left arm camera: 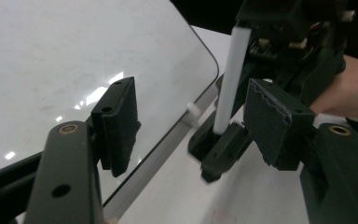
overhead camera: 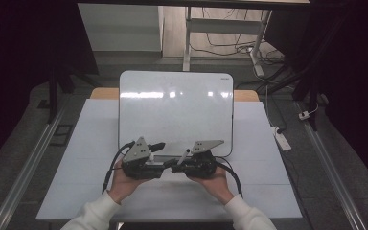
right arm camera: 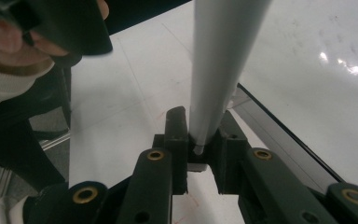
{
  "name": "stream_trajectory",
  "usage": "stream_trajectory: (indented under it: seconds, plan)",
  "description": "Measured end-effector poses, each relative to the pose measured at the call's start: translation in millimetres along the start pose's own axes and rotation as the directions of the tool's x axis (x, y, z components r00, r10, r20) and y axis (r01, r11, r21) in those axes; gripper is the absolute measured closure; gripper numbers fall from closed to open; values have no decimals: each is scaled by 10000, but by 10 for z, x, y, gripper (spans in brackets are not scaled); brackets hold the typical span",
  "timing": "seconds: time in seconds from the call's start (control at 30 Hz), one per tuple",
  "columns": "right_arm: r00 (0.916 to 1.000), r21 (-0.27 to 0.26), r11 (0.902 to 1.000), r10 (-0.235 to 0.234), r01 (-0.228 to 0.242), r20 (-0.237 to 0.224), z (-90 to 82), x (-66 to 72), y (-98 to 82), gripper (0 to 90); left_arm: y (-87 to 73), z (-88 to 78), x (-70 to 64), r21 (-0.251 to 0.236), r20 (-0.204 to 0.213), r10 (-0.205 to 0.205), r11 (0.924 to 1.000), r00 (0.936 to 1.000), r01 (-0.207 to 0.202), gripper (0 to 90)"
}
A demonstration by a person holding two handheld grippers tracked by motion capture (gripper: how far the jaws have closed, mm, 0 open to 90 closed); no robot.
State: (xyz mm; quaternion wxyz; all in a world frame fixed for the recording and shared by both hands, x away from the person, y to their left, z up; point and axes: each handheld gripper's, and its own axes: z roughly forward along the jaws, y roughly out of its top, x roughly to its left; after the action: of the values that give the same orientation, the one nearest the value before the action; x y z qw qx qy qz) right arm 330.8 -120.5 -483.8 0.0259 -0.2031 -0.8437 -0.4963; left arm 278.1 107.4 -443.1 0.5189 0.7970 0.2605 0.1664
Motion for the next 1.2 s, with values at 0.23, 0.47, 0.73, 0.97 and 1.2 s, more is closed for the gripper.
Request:
stream_trajectory:
  seconds: [0.23, 0.47, 0.73, 0.97, 1.2]
  plan:
    - [10000, 48, 10000, 31, -32, 50, 17, -11, -15, 782, 78, 224, -53, 93, 378, -61, 9999, 9993, 57, 386]
    - [9999, 23, 9999, 107, -107, 88, 26, -15, -23, 782, 83, 320, -56, 71, 853, -68, 10000, 9963, 62, 651]
    - [9994, 16, 9995, 330, -330, -39, 37, -14, -28, 778, 82, 306, -46, 63, 826, -41, 10000, 9966, 36, 809]
    - [9987, -532, 9985, 135, -109, 497, -51, 42, -9, 633, 107, 143, 57, -152, 617, -262, 9995, 9977, 272, 812]
    - [9824, -1169, 9916, -333, 554, 1835, -377, 7, -107, 501, 96, -162, 335, -353, -69, -872, 9956, 9962, 869, 812]
